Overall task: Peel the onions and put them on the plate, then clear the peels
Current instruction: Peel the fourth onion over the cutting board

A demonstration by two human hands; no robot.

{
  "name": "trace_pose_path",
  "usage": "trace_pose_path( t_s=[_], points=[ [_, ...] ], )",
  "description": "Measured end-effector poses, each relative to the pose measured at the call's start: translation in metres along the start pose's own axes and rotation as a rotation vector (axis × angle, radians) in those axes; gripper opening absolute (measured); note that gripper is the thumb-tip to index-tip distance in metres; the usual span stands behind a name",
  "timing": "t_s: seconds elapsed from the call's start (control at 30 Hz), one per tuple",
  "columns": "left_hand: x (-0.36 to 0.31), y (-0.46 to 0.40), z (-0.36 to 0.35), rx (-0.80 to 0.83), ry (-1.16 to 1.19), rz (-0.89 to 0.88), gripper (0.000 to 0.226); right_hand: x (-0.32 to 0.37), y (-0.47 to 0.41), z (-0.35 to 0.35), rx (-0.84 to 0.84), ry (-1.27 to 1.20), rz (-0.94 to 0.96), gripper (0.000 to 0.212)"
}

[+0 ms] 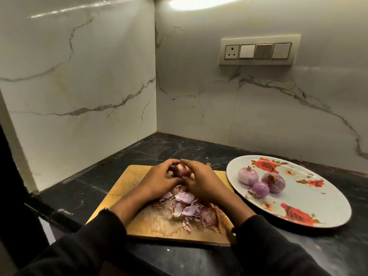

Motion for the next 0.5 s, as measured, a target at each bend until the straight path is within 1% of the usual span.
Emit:
trace_pose_path(
  t_s=[0.1, 0.23, 0.3, 0.37, 0.5],
  points=[
    [-0.002, 0.0, -0.001, -0.007, 0.097, -0.02, 0.054, -0.005, 0.001, 0.002, -0.04, -0.102, -0.015, 0.055],
    [-0.016, 0.003, 0.007, -0.081, 0.344, -0.02, 0.042, -0.015, 0.004, 0.02, -0.109, -0.368, -0.12, 0.048],
    [-0.024, 0.005, 0.011, -0.075, 0.45, -0.011, 0.035, -0.019, 0.011, 0.027, -0.118, -0.551, -0.2, 0.041],
    [-0.032, 0.007, 0.01, 0.006, 0.536, -0.02, 0.035, -0.02, 0.02, 0.032, -0.134, -0.714, -0.298, 0.034],
    [-0.048, 0.015, -0.001, 0.197, 0.567, -0.068, 0.051, -0.028, 0.04, 0.035, -0.167, -0.903, -0.482, 0.023]
  ],
)
Point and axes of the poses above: each hand's wrist, its own y-axis away from the middle knuckle, its own z-axis out of the back of the hand, x = y × z, the point moved 5 cm from there along -y, towards the middle knuckle, and after that the axes turned 8 degrees about -x, right-handed, at the moved point
